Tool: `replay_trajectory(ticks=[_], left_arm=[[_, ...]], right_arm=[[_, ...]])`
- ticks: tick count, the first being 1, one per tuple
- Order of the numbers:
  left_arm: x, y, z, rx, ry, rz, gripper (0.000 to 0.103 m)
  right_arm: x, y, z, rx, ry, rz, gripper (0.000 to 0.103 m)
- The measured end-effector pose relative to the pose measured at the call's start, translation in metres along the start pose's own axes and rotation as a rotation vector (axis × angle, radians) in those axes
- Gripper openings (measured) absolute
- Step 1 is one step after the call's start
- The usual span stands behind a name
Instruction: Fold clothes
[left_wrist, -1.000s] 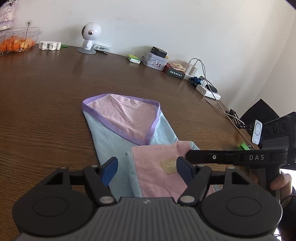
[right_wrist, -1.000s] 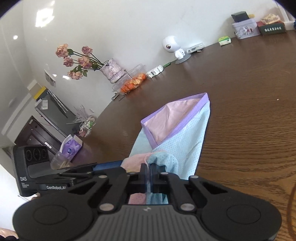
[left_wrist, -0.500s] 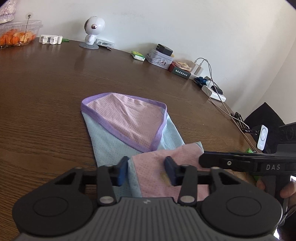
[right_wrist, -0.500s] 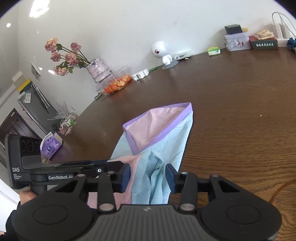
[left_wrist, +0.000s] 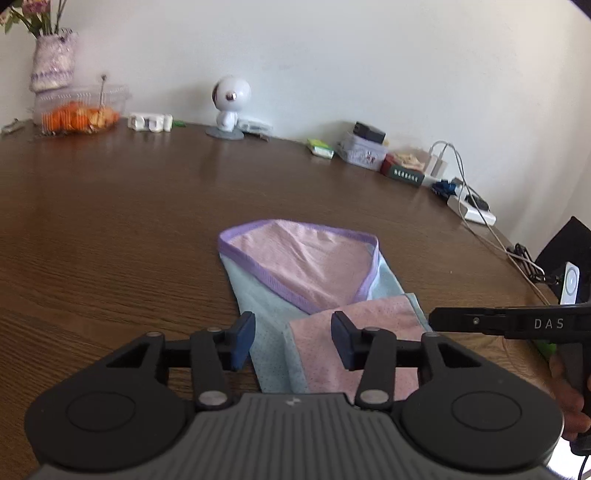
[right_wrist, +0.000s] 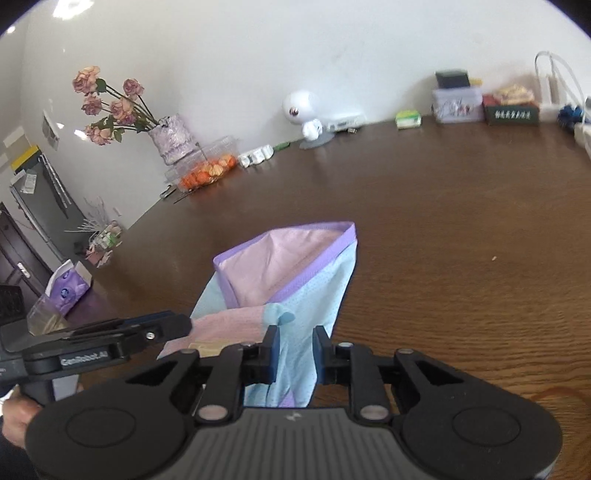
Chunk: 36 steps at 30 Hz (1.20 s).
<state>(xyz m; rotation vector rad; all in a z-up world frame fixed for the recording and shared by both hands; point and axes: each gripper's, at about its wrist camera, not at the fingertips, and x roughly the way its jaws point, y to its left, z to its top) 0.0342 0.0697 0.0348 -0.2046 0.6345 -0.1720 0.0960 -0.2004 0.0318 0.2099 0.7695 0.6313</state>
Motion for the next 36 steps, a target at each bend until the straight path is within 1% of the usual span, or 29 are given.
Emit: replay_trajectory(ticks=[1,2,3,4,5,6,7,8,9,10,11,14,15,16,17,18,19,20,21,22,24,26,27,28,32,36], left_arm=[[-0.008,-0.005,-0.001,0.013,-0.021,-0.017,0.060],[-0.014,-0.013,-0.004,0.046,-0.029,-0.027,0.063],[-0.018,-0.021,-0.007,0.089,-0.031,-0.035,0.068],[-0.019,-0.028,-0.011,0.124,-0.018,-0.036,0.068],[-0.016,-0.032,-0.016,0.149,0.009,-0.034,0.067],[-0.012,-0.035,-0.021,0.163,0.040,-0.038,0.064],[-0.008,-0.036,-0.026,0.165,0.065,-0.045,0.061],[-0.005,-0.035,-0.030,0.158,0.074,-0.044,0.060],[-0.003,-0.034,-0.033,0.148,0.077,-0.039,0.060],[-0.004,-0.034,-0.034,0.148,0.077,-0.039,0.060],[-0.005,-0.034,-0.034,0.153,0.075,-0.041,0.061],[-0.007,-0.029,-0.021,0.140,0.074,-0.042,0.063],[-0.007,-0.027,-0.016,0.136,0.070,-0.031,0.070],[-0.007,-0.024,-0.011,0.132,0.067,-0.021,0.083],[-0.001,-0.022,-0.008,0.141,0.077,-0.001,0.085],[0.007,-0.019,-0.005,0.154,0.094,0.022,0.082],[0.014,-0.015,-0.005,0.151,0.120,0.039,0.076],[0.018,-0.011,-0.006,0.138,0.142,0.027,0.073],[0.019,-0.008,-0.008,0.122,0.144,0.002,0.069],[0.018,-0.008,-0.010,0.121,0.137,-0.009,0.066],[0.018,-0.013,-0.014,0.151,0.131,-0.010,0.065],[0.018,-0.017,-0.015,0.155,0.137,-0.025,0.059],[0.019,-0.019,-0.015,0.154,0.143,-0.037,0.052],[0.018,-0.022,-0.016,0.151,0.148,-0.047,0.050],[0.014,-0.046,-0.027,0.181,0.160,-0.085,0.050],[0.006,-0.077,-0.044,0.221,0.186,-0.142,0.050]], right_arm=[[-0.007,0.004,-0.001,-0.011,-0.026,0.008,0.019],[-0.011,0.007,-0.003,-0.018,-0.038,0.044,0.019],[-0.012,0.011,-0.004,-0.027,-0.033,0.094,0.019],[-0.009,0.016,-0.008,-0.045,-0.001,0.134,0.018],[-0.004,0.018,-0.012,-0.055,0.032,0.134,0.012],[0.003,0.017,-0.016,-0.048,0.061,0.094,0.012],[0.006,0.010,-0.020,-0.015,0.066,0.071,0.011],[0.008,0.003,-0.024,0.018,0.070,0.049,0.003],[0.005,-0.002,-0.025,0.053,0.065,0.062,0.007],[0.001,0.000,-0.023,0.053,0.055,0.062,0.007],[-0.004,0.006,-0.020,0.019,0.029,0.057,0.011],[-0.010,0.021,-0.003,-0.084,-0.065,0.074,0.012],[-0.004,0.022,0.004,-0.096,-0.072,0.076,0.015],[0.007,0.022,0.009,-0.103,-0.061,0.072,0.015],[0.021,0.020,0.012,-0.105,-0.029,0.057,0.015],[0.035,0.017,0.013,-0.110,0.018,0.042,0.016],[0.045,0.012,0.010,-0.108,0.055,0.015,0.016],[0.048,0.010,0.006,-0.126,0.039,0.005,0.012],[0.047,0.013,0.001,-0.180,0.027,-0.002,0.012],[0.045,0.017,-0.003,-0.239,0.023,-0.014,0.012],[0.041,0.021,-0.006,-0.254,0.034,-0.041,0.011],[0.038,0.025,-0.007,-0.264,0.042,-0.071,0.011],[0.036,0.027,-0.009,-0.278,0.042,-0.087,0.011],[0.033,0.029,-0.012,-0.282,0.043,-0.102,0.011],[0.013,0.023,-0.020,-0.255,0.065,-0.149,0.012],[-0.024,0.015,-0.043,-0.233,0.075,-0.221,0.012]])
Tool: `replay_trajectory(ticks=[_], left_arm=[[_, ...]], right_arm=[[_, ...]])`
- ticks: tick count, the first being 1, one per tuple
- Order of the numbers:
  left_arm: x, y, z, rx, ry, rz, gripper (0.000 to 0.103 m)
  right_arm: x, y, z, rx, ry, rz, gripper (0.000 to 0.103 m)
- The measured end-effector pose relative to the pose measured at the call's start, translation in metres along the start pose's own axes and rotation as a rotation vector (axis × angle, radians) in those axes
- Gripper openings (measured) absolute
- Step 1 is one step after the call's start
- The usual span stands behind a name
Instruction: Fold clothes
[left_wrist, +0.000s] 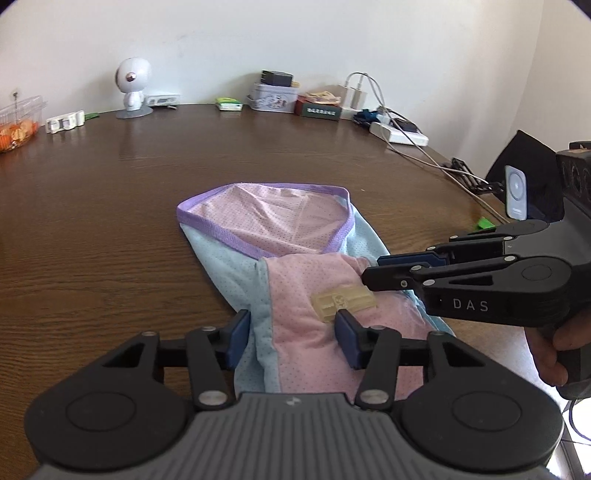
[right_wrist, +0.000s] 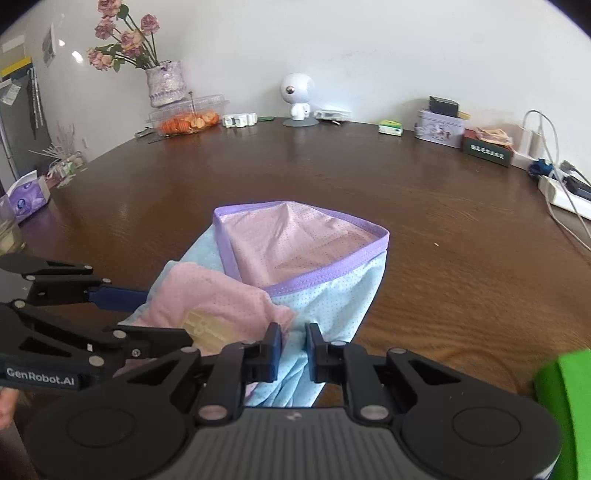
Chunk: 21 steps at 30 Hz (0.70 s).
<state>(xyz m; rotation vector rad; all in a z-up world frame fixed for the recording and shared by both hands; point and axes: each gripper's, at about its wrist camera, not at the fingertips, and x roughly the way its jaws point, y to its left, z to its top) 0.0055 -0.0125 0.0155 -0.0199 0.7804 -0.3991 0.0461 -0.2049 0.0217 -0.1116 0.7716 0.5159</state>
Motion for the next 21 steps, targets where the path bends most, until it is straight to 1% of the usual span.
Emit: replay_trajectory(ticks=[2,3,4,5,6,7,8,9,11,12,13,14,15,16,17,18,19,20,21], left_arm=[[-0.003,-0.011,-0.004,0.016,0.015,-0.023,0.050],[-0.005,-0.014,-0.004,0.015,0.026,-0.035,0.050],[-0.009,-0.014,-0.001,0.007,0.028,-0.044,0.051],[-0.014,-0.010,0.005,-0.008,0.014,-0.042,0.052],[-0.018,-0.005,0.013,-0.025,-0.005,-0.036,0.058],[-0.015,0.002,0.025,-0.035,-0.019,-0.010,0.065],[-0.010,0.010,0.037,-0.040,-0.031,0.025,0.068],[-0.005,0.017,0.050,-0.046,-0.044,0.060,0.070],[0.019,0.032,0.072,-0.074,-0.016,0.117,0.067],[0.031,0.038,0.081,-0.082,0.002,0.124,0.063],[0.043,0.043,0.090,-0.087,0.020,0.121,0.057],[0.053,0.046,0.095,-0.077,0.034,0.119,0.056],[0.062,0.047,0.099,-0.062,0.047,0.123,0.054],[0.070,0.047,0.101,-0.047,0.062,0.134,0.047],[0.075,0.046,0.102,-0.034,0.077,0.143,0.040],[0.080,0.045,0.100,-0.031,0.092,0.141,0.022],[0.081,0.044,0.099,-0.023,0.090,0.135,0.018],[0.082,0.043,0.099,-0.011,0.086,0.130,0.016],[0.084,0.041,0.099,-0.004,0.085,0.122,0.011]], right_arm=[[-0.013,-0.008,-0.012,0.036,0.000,-0.006,0.013],[-0.017,-0.011,-0.014,0.055,0.007,0.001,0.016],[-0.022,-0.016,-0.014,0.084,0.004,0.011,0.017],[-0.029,-0.024,-0.011,0.116,-0.029,0.021,0.017],[-0.036,-0.031,-0.007,0.148,-0.063,0.032,0.019],[-0.040,-0.040,-0.001,0.168,-0.098,0.026,0.023],[-0.037,-0.049,0.007,0.172,-0.115,0.003,0.036],[-0.033,-0.058,0.016,0.175,-0.130,-0.021,0.046],[-0.010,-0.076,0.032,0.202,-0.101,-0.052,0.047],[0.007,-0.085,0.040,0.220,-0.067,-0.047,0.045],[0.019,-0.088,0.044,0.229,-0.047,-0.057,0.043],[0.030,-0.091,0.048,0.236,-0.028,-0.069,0.043],[0.038,-0.092,0.050,0.234,-0.004,-0.084,0.035],[0.043,-0.093,0.049,0.240,0.010,-0.095,0.028],[0.044,-0.093,0.047,0.229,0.003,-0.110,0.014],[0.043,-0.095,0.046,0.235,0.004,-0.121,0.003],[0.042,-0.095,0.044,0.239,0.003,-0.122,0.002],[0.040,-0.096,0.042,0.243,0.002,-0.121,0.002],[0.039,-0.096,0.041,0.246,-0.003,-0.126,0.002]])
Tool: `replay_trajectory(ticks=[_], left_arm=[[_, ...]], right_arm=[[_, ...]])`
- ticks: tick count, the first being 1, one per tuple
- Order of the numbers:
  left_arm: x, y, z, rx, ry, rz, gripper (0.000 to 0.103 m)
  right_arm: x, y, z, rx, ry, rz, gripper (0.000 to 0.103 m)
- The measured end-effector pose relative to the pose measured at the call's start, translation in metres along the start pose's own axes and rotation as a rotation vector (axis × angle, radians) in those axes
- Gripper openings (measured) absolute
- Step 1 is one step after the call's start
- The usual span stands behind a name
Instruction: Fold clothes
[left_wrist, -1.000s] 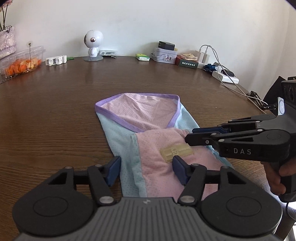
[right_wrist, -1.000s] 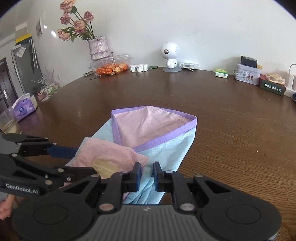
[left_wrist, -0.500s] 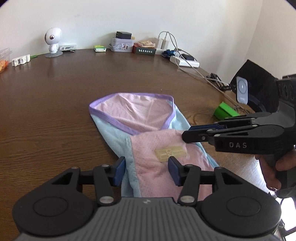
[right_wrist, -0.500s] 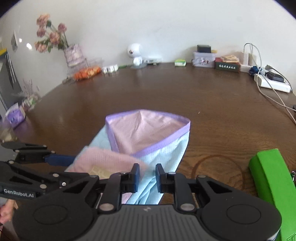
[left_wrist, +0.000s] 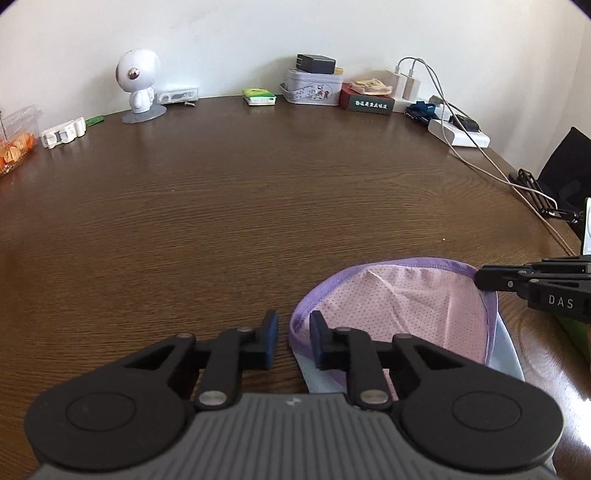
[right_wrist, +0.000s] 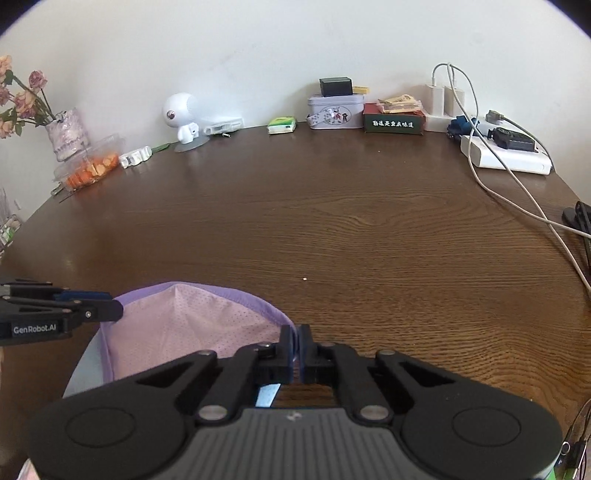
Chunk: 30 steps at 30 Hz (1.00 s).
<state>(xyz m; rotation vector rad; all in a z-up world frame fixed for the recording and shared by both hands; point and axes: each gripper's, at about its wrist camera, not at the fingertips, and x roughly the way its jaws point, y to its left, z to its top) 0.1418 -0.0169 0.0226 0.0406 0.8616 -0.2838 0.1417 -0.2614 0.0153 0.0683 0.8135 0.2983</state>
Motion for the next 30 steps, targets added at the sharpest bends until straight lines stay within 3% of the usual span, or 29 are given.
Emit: replay_trajectory(ticks=[8,13,17,19,22,24,26,29,30], left_arm=[[-0.003,0.002,0.001,-0.030,-0.031,-0.014,0.002],[-0.051,-0.005,-0.002,-0.030,-0.128,-0.038,0.002],[-0.099,-0.020,-0.036,0.052,-0.307,-0.044,0.003],[-0.103,-0.028,-0.050,0.091,-0.306,-0.050,0.003],[-0.090,-0.031,-0.054,0.092,-0.251,-0.046,0.003],[-0.084,-0.027,-0.050,0.070,-0.247,-0.048,0.003],[-0.079,-0.023,-0.045,0.061,-0.248,-0.040,0.003],[-0.075,-0.017,-0.037,0.047,-0.255,-0.034,0.003],[-0.074,-0.016,-0.033,0.045,-0.257,-0.031,0.003]], right_arm=[[-0.007,0.003,0.002,-0.007,-0.043,0.050,0.002],[-0.052,-0.001,-0.002,-0.022,-0.120,0.138,0.001],[-0.098,-0.002,-0.023,-0.025,-0.171,0.222,0.001],[-0.104,0.002,-0.031,-0.042,-0.146,0.233,0.001],[-0.078,0.005,-0.022,-0.065,-0.085,0.205,0.008],[-0.049,0.007,-0.010,-0.074,-0.046,0.161,0.028],[-0.025,0.009,0.001,-0.097,-0.021,0.108,0.034],[0.000,0.009,0.011,-0.090,0.024,0.085,0.029],[0.006,0.008,0.012,-0.081,0.040,0.083,0.010]])
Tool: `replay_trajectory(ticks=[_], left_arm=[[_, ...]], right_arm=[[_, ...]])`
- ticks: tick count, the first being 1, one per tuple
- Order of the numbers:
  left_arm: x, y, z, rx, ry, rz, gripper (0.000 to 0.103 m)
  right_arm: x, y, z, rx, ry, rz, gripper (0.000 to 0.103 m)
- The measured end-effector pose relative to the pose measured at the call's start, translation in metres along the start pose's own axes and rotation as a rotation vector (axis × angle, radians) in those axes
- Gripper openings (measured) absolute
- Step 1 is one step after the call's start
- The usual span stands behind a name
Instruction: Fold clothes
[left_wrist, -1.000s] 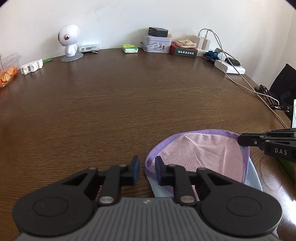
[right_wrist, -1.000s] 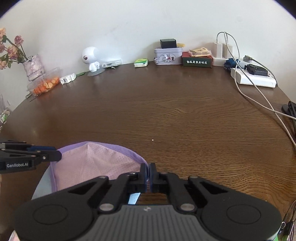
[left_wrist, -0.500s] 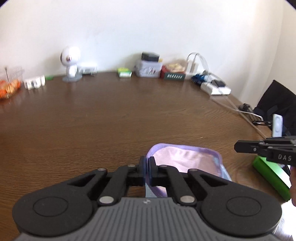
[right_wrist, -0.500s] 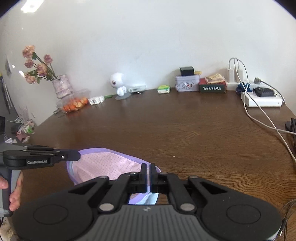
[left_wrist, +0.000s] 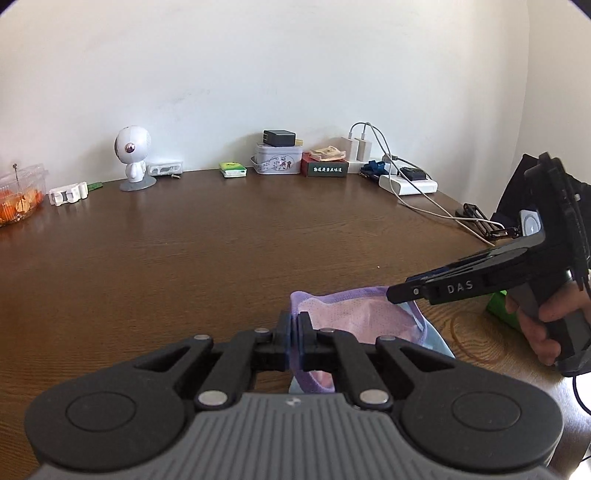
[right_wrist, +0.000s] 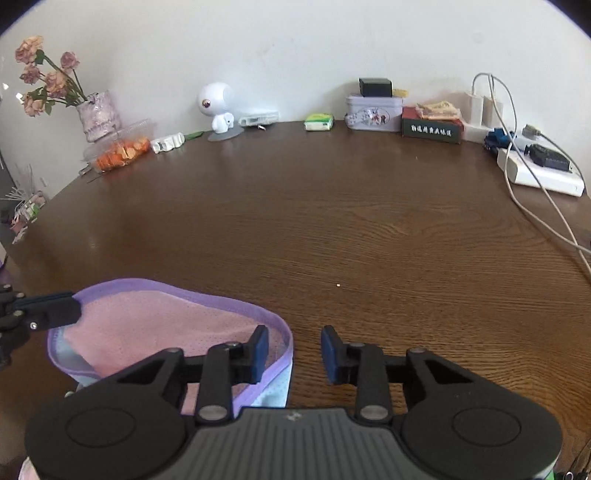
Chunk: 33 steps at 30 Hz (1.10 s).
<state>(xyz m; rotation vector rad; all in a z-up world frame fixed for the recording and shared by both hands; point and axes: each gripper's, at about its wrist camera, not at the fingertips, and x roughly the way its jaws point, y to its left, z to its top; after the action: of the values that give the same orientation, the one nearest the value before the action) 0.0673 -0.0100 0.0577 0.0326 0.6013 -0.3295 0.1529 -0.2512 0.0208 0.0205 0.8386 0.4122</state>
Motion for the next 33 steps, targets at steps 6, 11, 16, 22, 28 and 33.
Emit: replay_trajectory(ticks=[6,11,16,22,28,33], left_arm=[[0.004,0.001,0.020,-0.021,-0.043,-0.008,0.003],[-0.025,-0.018,0.010,0.066,-0.124,0.020,0.003],[-0.074,-0.028,-0.026,0.107,-0.196,0.046,0.003],[-0.088,-0.017,-0.058,0.035,-0.044,-0.030,0.007],[-0.012,-0.006,0.002,0.026,0.118,-0.047,0.058],[0.070,-0.023,0.022,0.156,0.316,-0.049,0.049]], right_arm=[[-0.034,-0.004,-0.013,0.042,-0.118,-0.002,0.001],[-0.106,-0.007,-0.042,0.026,-0.295,0.097,0.001],[-0.147,-0.003,-0.094,-0.033,-0.386,0.290,0.001],[-0.150,0.002,-0.139,-0.097,-0.247,0.376,0.000],[-0.146,-0.007,-0.136,-0.012,-0.231,0.326,0.006],[-0.137,-0.019,-0.123,0.127,-0.226,0.260,0.035]])
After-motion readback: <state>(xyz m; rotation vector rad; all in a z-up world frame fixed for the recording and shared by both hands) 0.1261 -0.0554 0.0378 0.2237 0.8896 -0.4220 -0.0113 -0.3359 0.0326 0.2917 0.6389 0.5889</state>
